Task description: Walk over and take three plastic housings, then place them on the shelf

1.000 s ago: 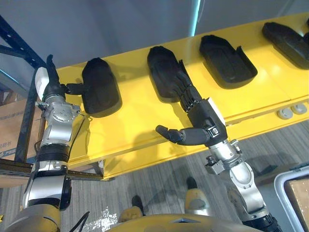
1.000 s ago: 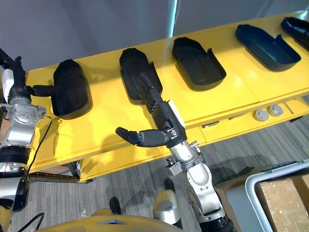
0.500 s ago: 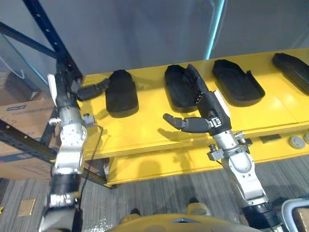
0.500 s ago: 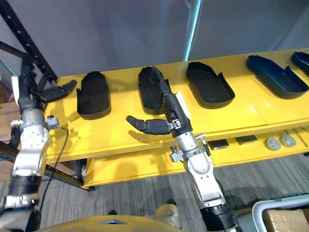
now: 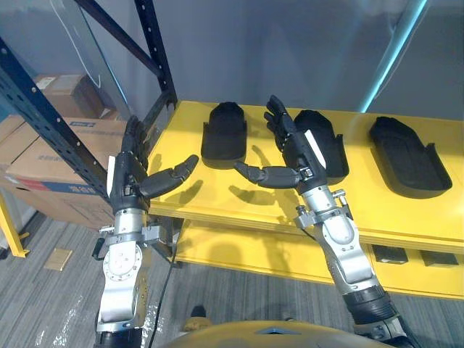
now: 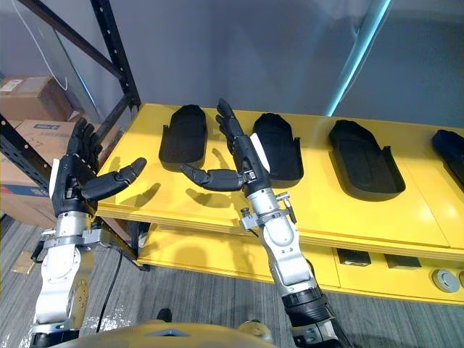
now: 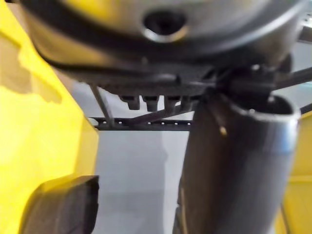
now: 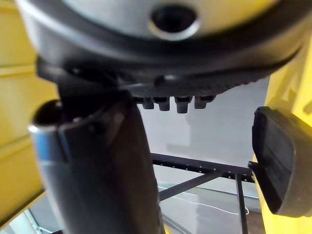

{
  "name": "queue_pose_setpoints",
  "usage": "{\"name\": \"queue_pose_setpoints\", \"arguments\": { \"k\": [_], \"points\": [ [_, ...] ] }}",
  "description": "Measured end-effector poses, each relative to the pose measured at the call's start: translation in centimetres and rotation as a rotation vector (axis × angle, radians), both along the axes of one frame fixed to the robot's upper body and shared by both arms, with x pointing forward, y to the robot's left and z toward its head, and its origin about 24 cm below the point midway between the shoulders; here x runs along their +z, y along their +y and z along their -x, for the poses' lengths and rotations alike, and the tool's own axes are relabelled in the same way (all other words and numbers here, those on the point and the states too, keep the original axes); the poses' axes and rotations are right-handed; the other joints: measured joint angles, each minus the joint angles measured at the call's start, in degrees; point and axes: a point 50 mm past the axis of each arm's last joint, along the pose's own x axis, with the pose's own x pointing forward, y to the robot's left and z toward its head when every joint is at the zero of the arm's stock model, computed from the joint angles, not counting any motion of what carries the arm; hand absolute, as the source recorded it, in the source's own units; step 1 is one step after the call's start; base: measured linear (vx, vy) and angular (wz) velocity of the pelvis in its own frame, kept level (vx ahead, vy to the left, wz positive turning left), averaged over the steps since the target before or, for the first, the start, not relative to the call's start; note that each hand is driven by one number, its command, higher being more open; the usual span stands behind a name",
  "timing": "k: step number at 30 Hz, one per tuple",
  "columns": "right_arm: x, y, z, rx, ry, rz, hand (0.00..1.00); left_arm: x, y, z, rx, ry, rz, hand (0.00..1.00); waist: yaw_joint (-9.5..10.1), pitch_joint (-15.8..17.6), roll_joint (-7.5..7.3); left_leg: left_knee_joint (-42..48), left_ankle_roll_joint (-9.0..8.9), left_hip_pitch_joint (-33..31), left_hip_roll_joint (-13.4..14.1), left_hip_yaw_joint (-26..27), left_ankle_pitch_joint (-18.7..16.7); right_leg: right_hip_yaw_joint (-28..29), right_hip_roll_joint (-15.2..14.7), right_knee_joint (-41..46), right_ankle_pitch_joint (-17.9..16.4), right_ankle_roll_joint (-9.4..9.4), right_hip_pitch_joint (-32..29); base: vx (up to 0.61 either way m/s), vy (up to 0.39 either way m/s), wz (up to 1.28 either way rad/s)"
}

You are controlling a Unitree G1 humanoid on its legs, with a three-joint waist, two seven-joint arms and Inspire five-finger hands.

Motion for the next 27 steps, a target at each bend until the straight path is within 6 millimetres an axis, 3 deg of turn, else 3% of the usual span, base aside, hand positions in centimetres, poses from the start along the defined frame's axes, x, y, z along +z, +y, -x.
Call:
{"name": "queue_pose_setpoints", "arguments": {
  "k": [5, 14, 27],
  "points": [
    [-2.3, -0.1, -1.1, -0.119, 0.13, -0.042, 1.0, -0.7, -0.6, 0.5, -0.023, 0.027, 0.025, 1.0, 1.38, 0.04, -0.15, 0.01, -0.13, -1.08, -0.02, -1.37, 0.51, -1.38, 0.02, 0.01, 0.1, 0.14, -0.13, 0.0, -0.011, 0.12],
    [-4.2, 0.2, -1.3, -0.14, 0.26, -0.029, 1.0, -1.1, -0.8, 0.8, -0.028, 0.038, 0.038, 1.0, 1.53, 0.34, -0.62, -0.02, -0.16, -0.92, -0.01, -1.76, 0.59, -1.66, 0.07, 0.2, 0.08, 0.1, 0.21, 0.0, -0.005, 0.03],
    [-6.3, 2.3, -0.8, -0.005, 0.357, 0.014, 1.0, -1.4, -0.9, 1.1, -0.033, 0.054, 0.041, 1.0, 1.86, 1.45, -1.87, 0.01, -0.11, -0.9, 0.0, -1.83, 0.64, -1.68, 0.08, 0.27, -0.34, -0.49, 0.24, -0.01, -0.001, 0.0]
  ]
}}
